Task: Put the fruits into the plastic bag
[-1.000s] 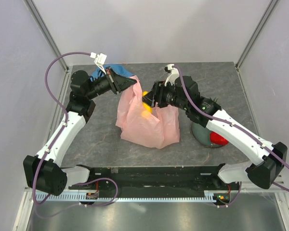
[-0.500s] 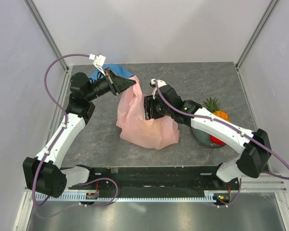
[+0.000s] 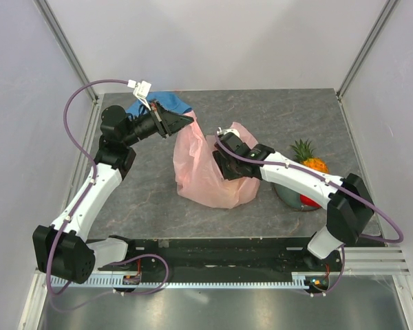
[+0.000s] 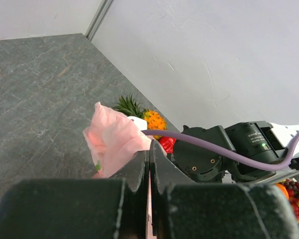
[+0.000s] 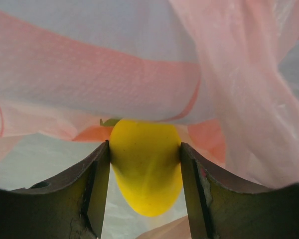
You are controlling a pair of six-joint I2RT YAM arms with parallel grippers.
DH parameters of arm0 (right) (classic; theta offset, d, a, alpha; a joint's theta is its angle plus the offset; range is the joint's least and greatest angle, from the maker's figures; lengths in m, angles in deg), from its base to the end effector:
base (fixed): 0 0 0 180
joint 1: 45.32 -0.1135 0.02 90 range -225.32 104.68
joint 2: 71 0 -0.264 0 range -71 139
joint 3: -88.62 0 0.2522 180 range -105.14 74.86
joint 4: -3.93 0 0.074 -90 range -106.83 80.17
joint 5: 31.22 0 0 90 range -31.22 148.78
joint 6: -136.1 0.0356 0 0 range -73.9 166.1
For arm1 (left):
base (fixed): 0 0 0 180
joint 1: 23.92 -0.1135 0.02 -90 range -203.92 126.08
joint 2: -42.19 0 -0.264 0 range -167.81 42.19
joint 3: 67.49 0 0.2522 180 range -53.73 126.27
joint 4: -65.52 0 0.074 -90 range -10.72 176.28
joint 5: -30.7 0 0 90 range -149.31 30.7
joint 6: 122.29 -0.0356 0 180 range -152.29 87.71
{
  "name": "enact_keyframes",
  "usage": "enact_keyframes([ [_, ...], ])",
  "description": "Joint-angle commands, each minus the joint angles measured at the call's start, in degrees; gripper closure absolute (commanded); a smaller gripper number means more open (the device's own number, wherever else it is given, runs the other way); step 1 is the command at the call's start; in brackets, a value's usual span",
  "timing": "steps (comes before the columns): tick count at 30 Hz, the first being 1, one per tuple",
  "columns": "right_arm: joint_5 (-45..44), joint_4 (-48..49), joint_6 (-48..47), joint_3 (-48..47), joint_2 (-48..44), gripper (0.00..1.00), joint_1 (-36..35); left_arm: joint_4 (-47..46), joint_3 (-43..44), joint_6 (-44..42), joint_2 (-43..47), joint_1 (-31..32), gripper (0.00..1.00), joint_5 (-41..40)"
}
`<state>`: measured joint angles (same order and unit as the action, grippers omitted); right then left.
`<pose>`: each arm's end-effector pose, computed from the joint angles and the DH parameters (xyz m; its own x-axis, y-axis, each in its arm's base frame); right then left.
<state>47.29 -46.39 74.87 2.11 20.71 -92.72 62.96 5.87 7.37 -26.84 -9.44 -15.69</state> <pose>0.2358 0.2460 0.2648 -0.7995 -0.1727 -0.5753 -0.2968 0.9462 0.1285 0.2611 -0.0928 0.3910 -0.4493 -0.3612 -0.8171 0.7239 0.3887 -0.5699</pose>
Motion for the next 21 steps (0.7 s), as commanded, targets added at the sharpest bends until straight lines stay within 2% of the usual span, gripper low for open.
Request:
enact_keyframes([
  [1, -4.25, -3.61, -0.12, 0.77, 1.11, 0.62, -0.24, -2.84, 0.0, 1.12, 1.8, -0.51, 0.98, -0.99],
  [2, -4.25, -3.52, -0.04, 0.33, 1.2, 0.6, -0.24, -2.84, 0.0, 1.12, 1.71, -0.51, 0.98, -0.99],
  [5, -3.81, -2.91, -0.12, -0.2, 1.11, 0.43, -0.24, -2.84, 0.0, 1.12, 1.8, -0.51, 0.98, -0.99],
  [6, -3.63, -2.47, -0.12, -0.37, 1.02, 0.33, -0.24, -2.84, 0.0, 1.12, 1.71, -0.51, 0.98, -0.99],
  [9, -2.93, -1.68, -0.39, -0.81, 0.76, 0.19, -0.24, -2.76, 0.0, 1.03, 1.71, -0.51, 0.98, -0.99],
  [12, -2.49, -1.41, -0.21, -1.08, 0.85, 0.13, -0.24, -2.67, -0.09, 0.86, 1.8, -0.51, 0.98, -0.9],
  [16, -1.96, -0.63, 0.75, -1.34, 0.32, 0.12, -0.24, -2.58, -0.18, 0.77, 1.97, -0.51, 0.98, -0.99],
  [19, -1.17, 0.78, 1.2, -1.6, -0.99, 0.14, -0.15, -2.49, -0.27, 0.86, 1.89, -0.51, 0.98, -1.08],
  [21, 1.37, 3.15, 0.76, -1.78, -2.57, 0.2, -0.15, -1.88, -0.27, 0.77, 1.8, -0.51, 0.98, -1.51],
])
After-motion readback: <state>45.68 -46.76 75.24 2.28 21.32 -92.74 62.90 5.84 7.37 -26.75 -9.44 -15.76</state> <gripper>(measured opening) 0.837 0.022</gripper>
